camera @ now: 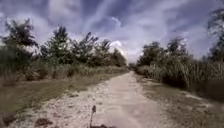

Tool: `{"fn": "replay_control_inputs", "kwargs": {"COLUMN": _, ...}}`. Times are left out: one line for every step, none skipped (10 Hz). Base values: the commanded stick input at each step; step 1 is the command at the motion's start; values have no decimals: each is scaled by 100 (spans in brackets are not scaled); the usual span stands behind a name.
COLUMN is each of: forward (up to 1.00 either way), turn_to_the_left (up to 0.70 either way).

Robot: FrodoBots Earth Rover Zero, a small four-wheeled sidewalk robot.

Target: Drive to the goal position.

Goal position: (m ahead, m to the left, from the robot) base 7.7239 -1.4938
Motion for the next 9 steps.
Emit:
{"fn": "replay_control_inputs", "kwargs": {"forward": 100, "turn_to_the_left": 0}}
{"fn": "replay_control_inputs", "kwargs": {"forward": 100, "turn_to_the_left": 0}}
{"fn": "replay_control_inputs", "kwargs": {"forward": 100, "turn_to_the_left": 0}}
{"fn": "replay_control_inputs", "kwargs": {"forward": 100, "turn_to_the_left": 0}}
{"fn": "replay_control_inputs", "kwargs": {"forward": 100, "turn_to_the_left": 0}}
{"fn": "replay_control_inputs", "kwargs": {"forward": 100, "turn_to_the_left": 0}}
{"fn": "replay_control_inputs", "kwargs": {"forward": 100, "turn_to_the_left": 0}}
{"fn": "replay_control_inputs", "kwargs": {"forward": 100, "turn_to_the_left": -15}}
{"fn": "replay_control_inputs", "kwargs": {"forward": 100, "turn_to_the_left": -31}}
